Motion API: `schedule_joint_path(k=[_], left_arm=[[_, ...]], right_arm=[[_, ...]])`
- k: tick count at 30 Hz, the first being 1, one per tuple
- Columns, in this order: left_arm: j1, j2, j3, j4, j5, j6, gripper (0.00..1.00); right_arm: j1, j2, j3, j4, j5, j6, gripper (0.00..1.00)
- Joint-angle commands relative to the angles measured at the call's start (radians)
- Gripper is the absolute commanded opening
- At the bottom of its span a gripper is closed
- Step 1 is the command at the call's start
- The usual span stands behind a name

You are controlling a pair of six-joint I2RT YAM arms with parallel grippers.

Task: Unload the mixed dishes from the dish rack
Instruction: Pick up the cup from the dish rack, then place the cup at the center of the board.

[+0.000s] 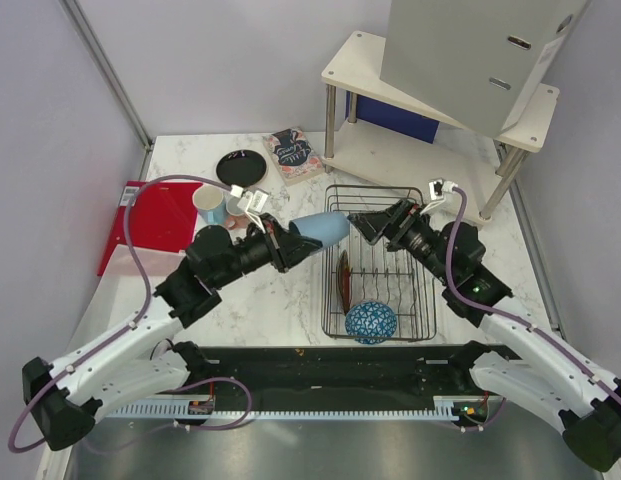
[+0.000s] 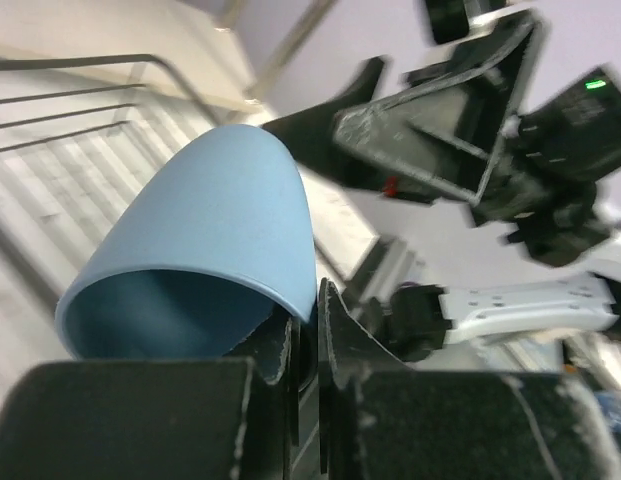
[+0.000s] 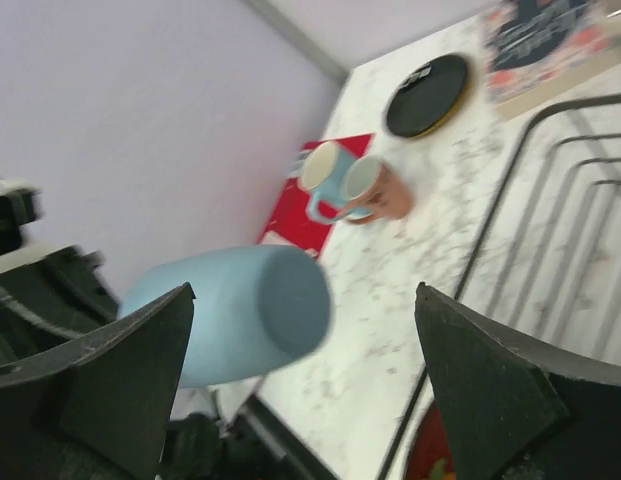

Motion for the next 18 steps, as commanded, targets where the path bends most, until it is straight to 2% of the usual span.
schedule_joint_path(k=[1,2,5,6,8,9,13,18], left_arm=[[0.014,-0.060,0.177,-0.429,-0.191,0.209,0.02],[0.016,-0.049,0.212,-0.561,-0.230,0.222,0.02],[0.026,0.049,0.376,-0.811,-0.502,0.240,0.02],[0.032,0.077,0.448,-0.974,-0.552,0.217,0.02],[0.069,0.126,0.499,-1.087,-0.604,0.197,0.02],[0.089,0.166,0.504,-1.158,-0.597,0.174,0.02],[0.247,0.270,0.492,-1.270,-0.510,0.093,0.02],[0.382,0.391,0.470,-1.291,-0.395,0.042,0.02]], right_arm=[[-0.002,-0.010,0.120,-0.393,0.266,-0.202,0.98],[-0.002,-0.007,0.129,-0.416,0.291,-0.204,0.98],[-0.002,0.005,0.140,-0.478,0.351,-0.208,0.98],[-0.002,0.008,0.137,-0.493,0.357,-0.207,0.98],[-0.002,0.020,0.134,-0.501,0.362,-0.204,0.98],[-0.002,0.025,0.131,-0.500,0.362,-0.201,0.98],[0.000,0.050,0.129,-0.501,0.356,-0.198,0.98],[0.000,0.040,0.119,-0.504,0.348,-0.207,0.98]])
